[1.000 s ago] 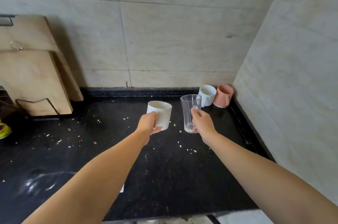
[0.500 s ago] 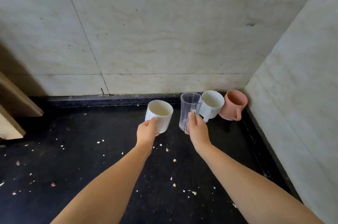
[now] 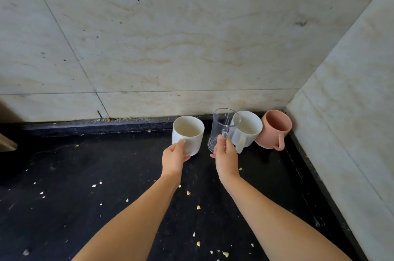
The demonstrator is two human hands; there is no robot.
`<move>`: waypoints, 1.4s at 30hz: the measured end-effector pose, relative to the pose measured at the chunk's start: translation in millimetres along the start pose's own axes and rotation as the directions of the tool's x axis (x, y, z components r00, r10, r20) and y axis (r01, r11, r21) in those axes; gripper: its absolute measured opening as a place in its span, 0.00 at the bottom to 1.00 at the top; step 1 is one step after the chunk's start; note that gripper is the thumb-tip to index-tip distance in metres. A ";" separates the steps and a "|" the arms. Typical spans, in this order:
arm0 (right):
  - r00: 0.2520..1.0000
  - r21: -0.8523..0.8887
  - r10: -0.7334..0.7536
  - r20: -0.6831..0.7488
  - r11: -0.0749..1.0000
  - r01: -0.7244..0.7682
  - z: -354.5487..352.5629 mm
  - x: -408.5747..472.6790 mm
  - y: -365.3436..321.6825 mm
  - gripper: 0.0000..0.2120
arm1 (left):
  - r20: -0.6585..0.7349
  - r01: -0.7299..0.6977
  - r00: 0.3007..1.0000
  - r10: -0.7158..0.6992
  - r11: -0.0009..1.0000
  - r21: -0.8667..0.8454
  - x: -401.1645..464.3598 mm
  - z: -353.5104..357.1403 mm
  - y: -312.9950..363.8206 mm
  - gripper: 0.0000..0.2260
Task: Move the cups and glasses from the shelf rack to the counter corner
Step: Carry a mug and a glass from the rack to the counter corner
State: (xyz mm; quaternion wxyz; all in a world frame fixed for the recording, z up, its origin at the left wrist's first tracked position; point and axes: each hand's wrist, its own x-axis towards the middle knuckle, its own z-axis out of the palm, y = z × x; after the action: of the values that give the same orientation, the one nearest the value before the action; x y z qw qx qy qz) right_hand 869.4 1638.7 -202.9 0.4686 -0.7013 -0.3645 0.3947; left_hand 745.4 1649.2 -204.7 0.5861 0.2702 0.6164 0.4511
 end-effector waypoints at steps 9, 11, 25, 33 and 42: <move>0.998 -0.080 0.003 0.064 0.997 0.003 -0.9 15.2 8.5 0.13 | 0.025 -0.048 0.999 0.046 0.996 0.078 14.6 17.2 -7.5 0.13; 0.996 -0.132 0.014 0.088 0.991 -0.003 -2.3 15.0 7.6 0.14 | 0.027 -0.052 0.998 0.049 0.991 0.122 17.4 15.5 -13.4 0.16; 0.985 -0.459 0.139 0.105 0.885 -0.076 -26.9 2.5 -15.9 0.19 | 0.074 -0.118 0.993 0.092 0.772 0.624 -1.6 -19.8 9.8 0.13; 0.905 -0.843 -0.046 0.423 0.346 0.412 -41.7 -60.3 -72.6 0.20 | 0.319 -0.367 0.897 0.307 0.114 0.923 -62.5 -61.5 62.2 0.17; 0.545 -0.558 -0.216 0.810 0.001 0.830 12.9 -143.2 -101.6 0.25 | 0.157 -0.134 0.891 0.425 -0.084 0.987 -159.9 -164.4 71.0 0.17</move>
State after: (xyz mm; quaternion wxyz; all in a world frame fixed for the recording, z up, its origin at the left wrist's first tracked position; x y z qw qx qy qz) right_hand 783.0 1547.3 -79.8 -0.0406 -0.4858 -0.8720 0.0441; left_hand 599.3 1503.8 -81.5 0.0433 0.6768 0.7347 0.0167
